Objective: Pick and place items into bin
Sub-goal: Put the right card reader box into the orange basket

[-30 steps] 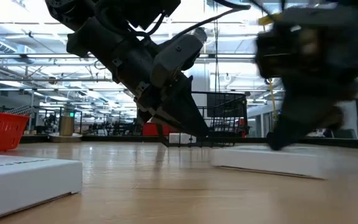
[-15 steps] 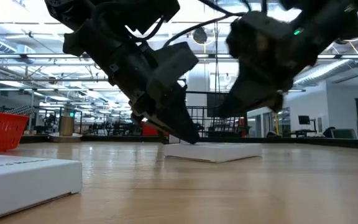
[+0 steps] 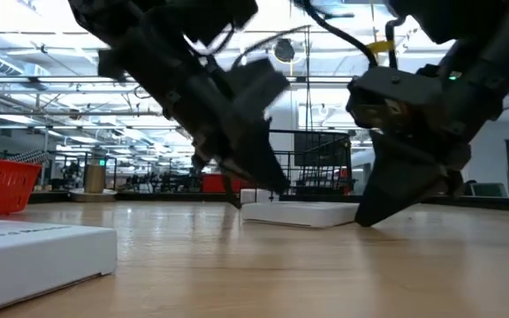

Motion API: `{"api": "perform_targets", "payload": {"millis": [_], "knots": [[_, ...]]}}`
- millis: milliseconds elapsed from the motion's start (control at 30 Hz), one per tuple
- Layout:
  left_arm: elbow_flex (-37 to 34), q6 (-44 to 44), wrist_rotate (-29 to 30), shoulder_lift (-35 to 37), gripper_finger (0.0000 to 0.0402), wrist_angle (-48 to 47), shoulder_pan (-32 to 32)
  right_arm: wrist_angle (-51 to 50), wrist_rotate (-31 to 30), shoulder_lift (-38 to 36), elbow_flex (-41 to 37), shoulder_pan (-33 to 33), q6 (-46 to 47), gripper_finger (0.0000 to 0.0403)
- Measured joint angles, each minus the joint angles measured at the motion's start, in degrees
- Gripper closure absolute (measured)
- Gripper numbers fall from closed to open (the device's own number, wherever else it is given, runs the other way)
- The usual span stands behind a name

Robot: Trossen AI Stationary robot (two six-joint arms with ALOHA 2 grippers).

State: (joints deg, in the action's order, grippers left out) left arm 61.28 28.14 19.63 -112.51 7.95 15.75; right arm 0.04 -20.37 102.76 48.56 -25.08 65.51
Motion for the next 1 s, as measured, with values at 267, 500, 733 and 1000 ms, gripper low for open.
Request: {"api": "perform_targets", "payload": {"millis": [267, 500, 733, 1000], "knots": [[0.0, 1.4, 5.8, 1.1, 0.0396, -6.6, -1.5, 2.3, 0.2, 2.1, 0.0, 1.0, 0.0, 0.0403], [0.0, 4.4, 0.7, -1.9, 0.0397, -6.9, -4.4, 2.4, -0.8, 2.2, -0.1, 1.0, 0.4, 0.0403], [0.1, 5.2, -0.9, -3.8, 0.0388, -4.5, -4.4, 6.3, -6.7, 2.4, -0.2, 1.1, -4.6, 0.0403], [0.1, 5.3, -0.8, -4.0, 0.0387, -5.0, -3.3, 12.6, -10.8, 2.8, -0.6, -0.1, -13.4, 0.0403]]}}
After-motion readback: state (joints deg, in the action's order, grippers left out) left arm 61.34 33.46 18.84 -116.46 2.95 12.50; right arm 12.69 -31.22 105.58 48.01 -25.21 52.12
